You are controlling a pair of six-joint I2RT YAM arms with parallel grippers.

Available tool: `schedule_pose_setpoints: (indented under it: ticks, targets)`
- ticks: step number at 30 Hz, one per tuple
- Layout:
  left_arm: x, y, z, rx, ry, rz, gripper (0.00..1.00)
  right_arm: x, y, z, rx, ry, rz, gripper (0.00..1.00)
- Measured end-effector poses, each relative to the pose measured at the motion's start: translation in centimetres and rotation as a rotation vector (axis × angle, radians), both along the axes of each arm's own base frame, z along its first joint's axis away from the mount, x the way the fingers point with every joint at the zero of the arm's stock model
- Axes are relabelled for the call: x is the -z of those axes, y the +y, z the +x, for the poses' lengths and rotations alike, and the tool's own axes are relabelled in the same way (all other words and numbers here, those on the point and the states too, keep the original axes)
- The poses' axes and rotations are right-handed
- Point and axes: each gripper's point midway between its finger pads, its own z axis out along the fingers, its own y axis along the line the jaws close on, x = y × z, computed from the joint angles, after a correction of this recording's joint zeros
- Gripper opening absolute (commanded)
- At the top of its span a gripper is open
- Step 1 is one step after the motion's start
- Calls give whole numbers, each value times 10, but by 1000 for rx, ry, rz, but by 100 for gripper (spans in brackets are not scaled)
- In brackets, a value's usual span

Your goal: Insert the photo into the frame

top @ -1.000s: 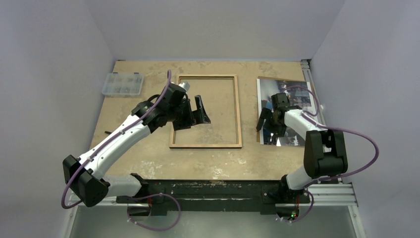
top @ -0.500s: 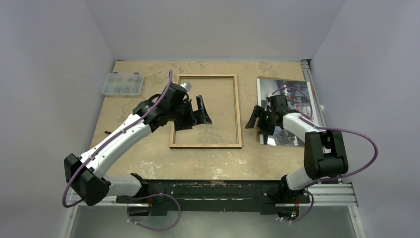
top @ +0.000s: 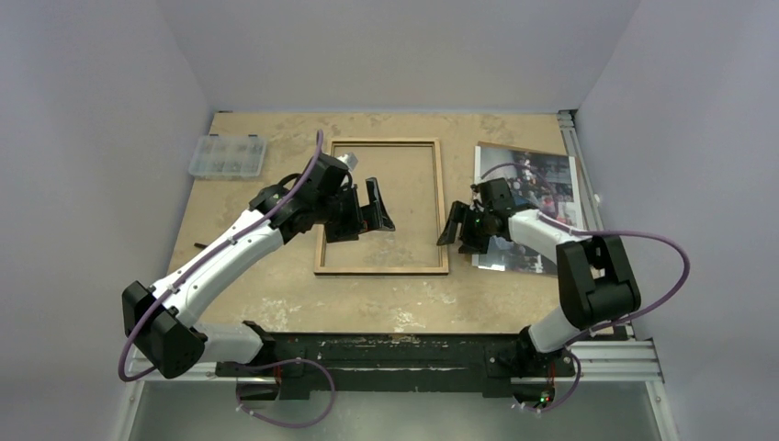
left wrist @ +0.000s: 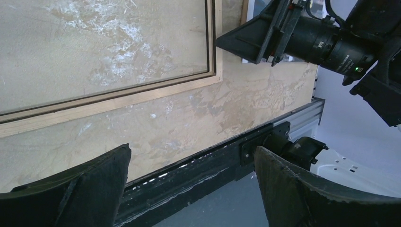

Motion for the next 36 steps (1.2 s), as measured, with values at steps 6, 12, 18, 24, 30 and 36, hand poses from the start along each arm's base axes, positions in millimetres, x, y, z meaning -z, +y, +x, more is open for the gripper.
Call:
schedule_pose_setpoints:
  ticks: [6,12,18,24,30,36]
  targets:
    - [0,0,0,2,1,-2,99,3,27,-16,-84,38,-81,56]
    - [0,-1,-1,4,2,-3,99,10,32,-17,-108,43,-207,35]
    - [0,-1,-1,4,2,-3,99,14,37,-19,-144,24,-349,22]
    - [0,0,-1,4,4,0,98,14,48,-19,-178,7,-438,18]
    - [-3,0,0,3,-1,-2,99,13,57,-19,-193,-13,-478,7]
    - [-3,1,0,0,0,2,98,13,65,-21,-207,-26,-486,6]
